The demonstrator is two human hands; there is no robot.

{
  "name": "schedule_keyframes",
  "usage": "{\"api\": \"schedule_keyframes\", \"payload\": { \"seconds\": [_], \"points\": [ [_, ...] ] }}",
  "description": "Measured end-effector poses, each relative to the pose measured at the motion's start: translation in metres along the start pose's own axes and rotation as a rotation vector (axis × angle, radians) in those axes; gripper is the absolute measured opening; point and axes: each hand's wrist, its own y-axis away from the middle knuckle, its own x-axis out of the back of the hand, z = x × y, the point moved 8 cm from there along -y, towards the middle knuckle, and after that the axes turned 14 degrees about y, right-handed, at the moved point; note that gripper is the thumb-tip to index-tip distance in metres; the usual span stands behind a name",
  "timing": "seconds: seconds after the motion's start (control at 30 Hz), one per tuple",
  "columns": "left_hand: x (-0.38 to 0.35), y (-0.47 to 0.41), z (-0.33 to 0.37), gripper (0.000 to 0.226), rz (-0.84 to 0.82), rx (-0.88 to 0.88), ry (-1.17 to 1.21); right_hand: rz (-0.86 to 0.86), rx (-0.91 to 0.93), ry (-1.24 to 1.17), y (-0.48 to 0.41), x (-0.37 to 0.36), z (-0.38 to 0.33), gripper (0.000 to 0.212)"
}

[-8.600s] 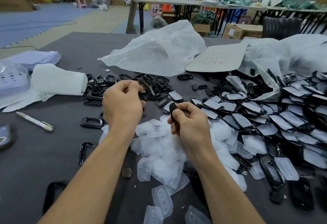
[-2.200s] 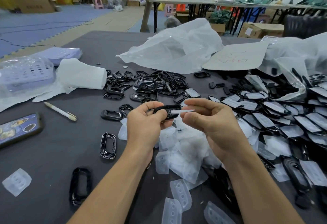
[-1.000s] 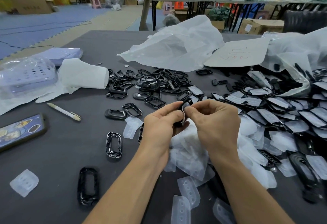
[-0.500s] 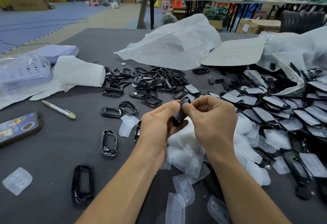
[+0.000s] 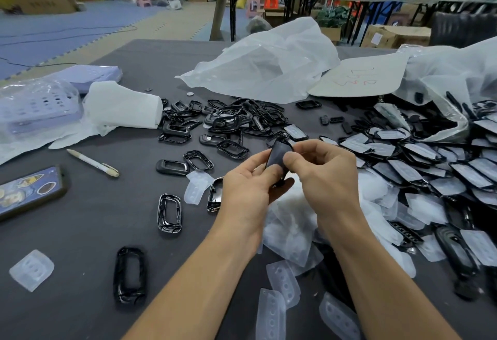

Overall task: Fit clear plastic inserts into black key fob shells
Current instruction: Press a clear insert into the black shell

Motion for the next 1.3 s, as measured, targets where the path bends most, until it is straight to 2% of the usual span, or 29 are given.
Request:
{"api": "schedule_keyframes", "payload": {
  "seconds": [0.13, 0.23, 0.4, 0.53, 0.67, 0.8, 0.9, 1.13, 1.3],
  "points": [
    [0.001, 0.001, 0.011, 0.033, 0.007, -0.111, -0.239, -0.02, -0.018, -0.005, -0.002, 0.003, 0.002, 0.016],
    [0.002, 0.002, 0.022, 0.033, 0.005, -0.186, -0.296, -0.081, -0.008, -0.025, -0.001, 0.001, 0.0, 0.025],
    [0.0, 0.004, 0.036, 0.034, -0.067, -0.223, -0.435, -0.189, 0.064, 0.008, 0.003, -0.009, -0.007, 0.01],
    [0.003, 0.004, 0.038, 0.025, -0.059, -0.202, -0.418, -0.187, 0.081, -0.031, 0.005, -0.008, -0.01, 0.015],
    [0.012, 0.001, 0.039, 0.019, 0.066, -0.217, -0.332, -0.242, 0.075, -0.054, 0.005, -0.011, -0.01, 0.023],
    [0.017, 0.0, 0.038, 0.024, 0.126, -0.219, -0.298, -0.249, 0.04, 0.009, 0.003, -0.015, -0.004, 0.016],
    [0.015, 0.0, 0.04, 0.017, 0.093, -0.224, -0.347, -0.197, 0.036, 0.005, 0.001, -0.012, -0.003, 0.018],
    [0.009, 0.003, 0.055, 0.019, 0.078, -0.314, -0.553, -0.164, 0.038, 0.035, 0.001, -0.008, -0.002, 0.021],
    [0.015, 0.0, 0.054, 0.019, 0.141, -0.314, -0.572, -0.16, 0.043, 0.035, 0.002, -0.008, -0.004, 0.028]
  ]
}}
